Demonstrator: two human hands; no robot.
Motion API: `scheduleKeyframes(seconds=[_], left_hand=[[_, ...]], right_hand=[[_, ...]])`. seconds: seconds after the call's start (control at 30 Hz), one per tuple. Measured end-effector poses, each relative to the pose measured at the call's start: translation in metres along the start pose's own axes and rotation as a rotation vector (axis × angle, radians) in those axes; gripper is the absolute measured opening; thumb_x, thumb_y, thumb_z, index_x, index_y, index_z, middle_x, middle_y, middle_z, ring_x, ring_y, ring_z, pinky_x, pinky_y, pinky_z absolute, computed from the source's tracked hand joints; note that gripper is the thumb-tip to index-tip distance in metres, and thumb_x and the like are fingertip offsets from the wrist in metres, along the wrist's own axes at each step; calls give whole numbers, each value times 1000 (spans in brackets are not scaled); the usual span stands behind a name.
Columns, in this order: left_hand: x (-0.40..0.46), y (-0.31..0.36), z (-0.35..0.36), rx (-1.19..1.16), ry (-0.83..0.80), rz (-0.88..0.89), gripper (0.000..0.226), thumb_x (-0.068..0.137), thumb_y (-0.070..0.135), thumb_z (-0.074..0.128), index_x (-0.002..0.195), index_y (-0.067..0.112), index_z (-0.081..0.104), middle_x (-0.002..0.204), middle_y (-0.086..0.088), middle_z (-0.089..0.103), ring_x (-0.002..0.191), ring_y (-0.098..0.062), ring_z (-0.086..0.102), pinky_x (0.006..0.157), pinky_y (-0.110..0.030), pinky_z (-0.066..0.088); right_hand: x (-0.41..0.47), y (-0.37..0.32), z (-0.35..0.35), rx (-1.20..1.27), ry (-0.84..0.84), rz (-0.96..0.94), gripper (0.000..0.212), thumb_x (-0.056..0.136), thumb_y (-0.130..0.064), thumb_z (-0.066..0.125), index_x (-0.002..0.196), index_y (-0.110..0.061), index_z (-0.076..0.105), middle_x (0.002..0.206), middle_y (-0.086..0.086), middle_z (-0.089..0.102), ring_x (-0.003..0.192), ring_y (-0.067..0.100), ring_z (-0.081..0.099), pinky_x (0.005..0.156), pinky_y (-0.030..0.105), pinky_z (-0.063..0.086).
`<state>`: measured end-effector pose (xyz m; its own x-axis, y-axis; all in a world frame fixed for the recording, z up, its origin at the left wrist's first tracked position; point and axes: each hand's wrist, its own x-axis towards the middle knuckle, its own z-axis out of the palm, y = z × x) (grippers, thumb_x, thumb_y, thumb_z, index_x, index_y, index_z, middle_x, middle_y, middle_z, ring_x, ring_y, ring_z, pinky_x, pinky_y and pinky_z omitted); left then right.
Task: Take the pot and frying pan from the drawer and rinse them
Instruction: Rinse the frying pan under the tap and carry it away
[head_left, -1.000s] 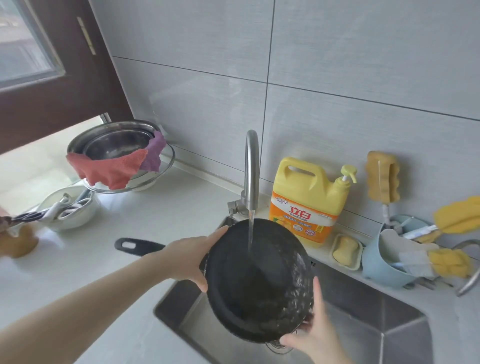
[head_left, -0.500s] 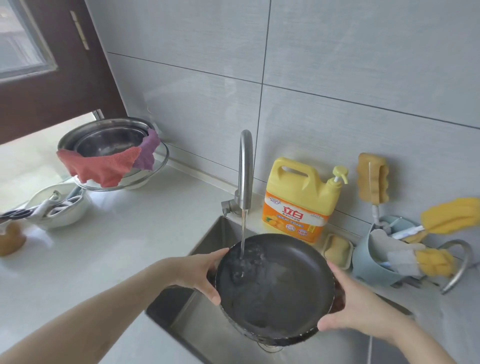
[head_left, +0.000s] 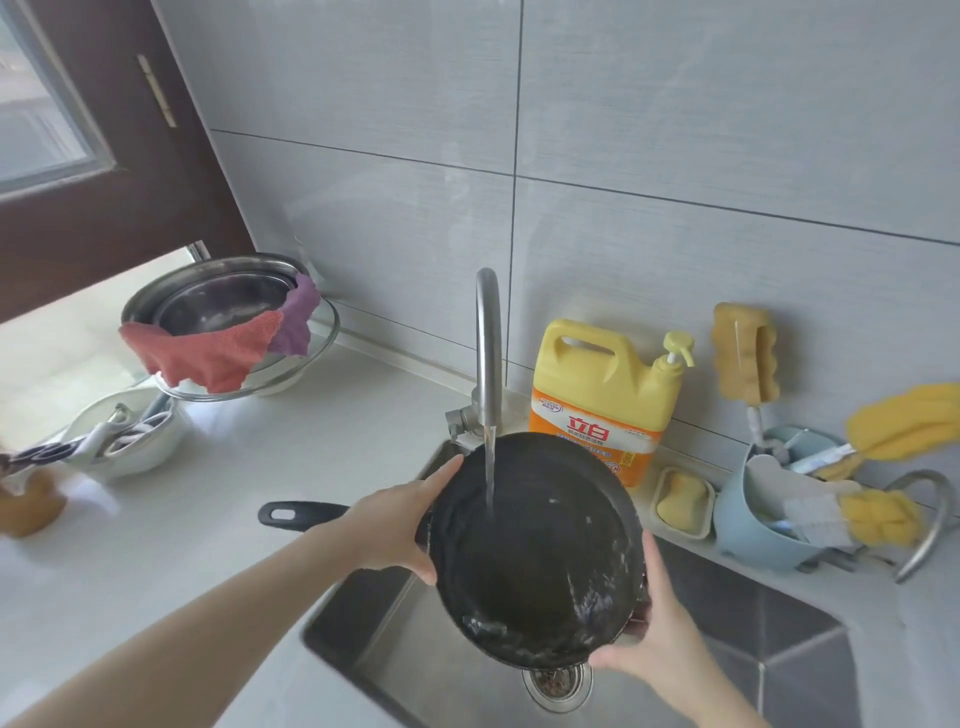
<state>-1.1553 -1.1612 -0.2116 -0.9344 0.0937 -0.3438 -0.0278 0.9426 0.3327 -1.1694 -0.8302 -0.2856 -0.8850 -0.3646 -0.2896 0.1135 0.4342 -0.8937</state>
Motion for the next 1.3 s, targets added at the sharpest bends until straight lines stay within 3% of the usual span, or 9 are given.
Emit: scheduleKeyframes(seconds=[0.37, 0.6, 0.77, 0.83, 0.9, 0.97, 1.1, 1.2, 1.3], left_hand=[[9, 42, 59, -143, 303, 103, 136, 64, 45, 84, 142, 52, -27, 114, 7, 54, 104, -17, 54, 84, -37, 50], [8, 49, 53, 12, 774, 331, 129, 65, 53, 83, 156, 24, -4, 94, -5, 58, 79, -22, 57, 65, -38, 54], [2, 58, 37, 119, 1090, 492, 100, 79, 55, 65, 153, 16, 10, 107, -7, 47, 87, -24, 53, 73, -33, 47], [2, 60, 31, 136, 1152, 528, 101, 80, 50, 70, 153, 16, 8, 103, -8, 46, 84, -24, 50, 72, -34, 46], [1, 62, 26, 151, 1197, 539, 109, 78, 46, 75, 154, 15, 4, 101, -8, 45, 84, -24, 49, 73, -34, 46], [0, 63, 22, 165, 1226, 545, 119, 74, 42, 82, 155, 16, -1, 102, -9, 45, 86, -23, 49, 76, -32, 44], [-2, 65, 19, 157, 1214, 537, 125, 70, 40, 87, 155, 19, -2, 105, -10, 46, 88, -23, 49, 78, -28, 42], [-1, 66, 21, 147, 1161, 532, 115, 75, 43, 81, 155, 15, 3, 105, -10, 48, 87, -24, 51, 77, -30, 45], [-1, 65, 29, 84, 972, 412, 106, 77, 61, 66, 152, 11, 11, 104, -12, 59, 89, -26, 58, 74, -35, 52]], right_hand=[[-25, -1, -69, -268, 148, -57, 151, 41, -23, 97, 137, -70, -9, 128, -12, 61, 106, 7, 65, 100, 34, 47], [-42, -3, -73, -414, 450, -228, 146, 49, -24, 96, 128, -78, -14, 154, 1, 37, 131, 25, 51, 105, 37, 42], [-41, -6, -83, -395, 527, -206, 109, 59, -63, 81, 141, -17, 28, 138, 20, 53, 121, 35, 58, 99, 39, 46], [-45, -19, -89, -379, 548, -259, 98, 61, -52, 85, 132, -7, 35, 129, 24, 59, 112, 30, 63, 99, 23, 45], [-53, -36, -93, -378, 571, -365, 87, 58, -34, 87, 131, -24, 40, 124, 22, 61, 106, -4, 59, 94, -1, 36], [-62, -54, -92, -269, 576, -346, 82, 63, -37, 85, 113, -73, 32, 121, 15, 58, 90, -34, 43, 80, -12, 30], [-76, -66, -82, -205, 636, -253, 62, 46, -85, 63, 93, -85, 22, 108, 7, 50, 78, -39, 37, 72, -13, 28], [-65, -54, -89, -293, 574, -240, 87, 63, -48, 80, 124, -69, 21, 137, 17, 48, 105, -27, 45, 76, -14, 21], [-55, -33, -96, -475, 488, -292, 124, 55, -33, 90, 150, -42, 12, 149, 14, 42, 127, 31, 54, 101, 6, 29]])
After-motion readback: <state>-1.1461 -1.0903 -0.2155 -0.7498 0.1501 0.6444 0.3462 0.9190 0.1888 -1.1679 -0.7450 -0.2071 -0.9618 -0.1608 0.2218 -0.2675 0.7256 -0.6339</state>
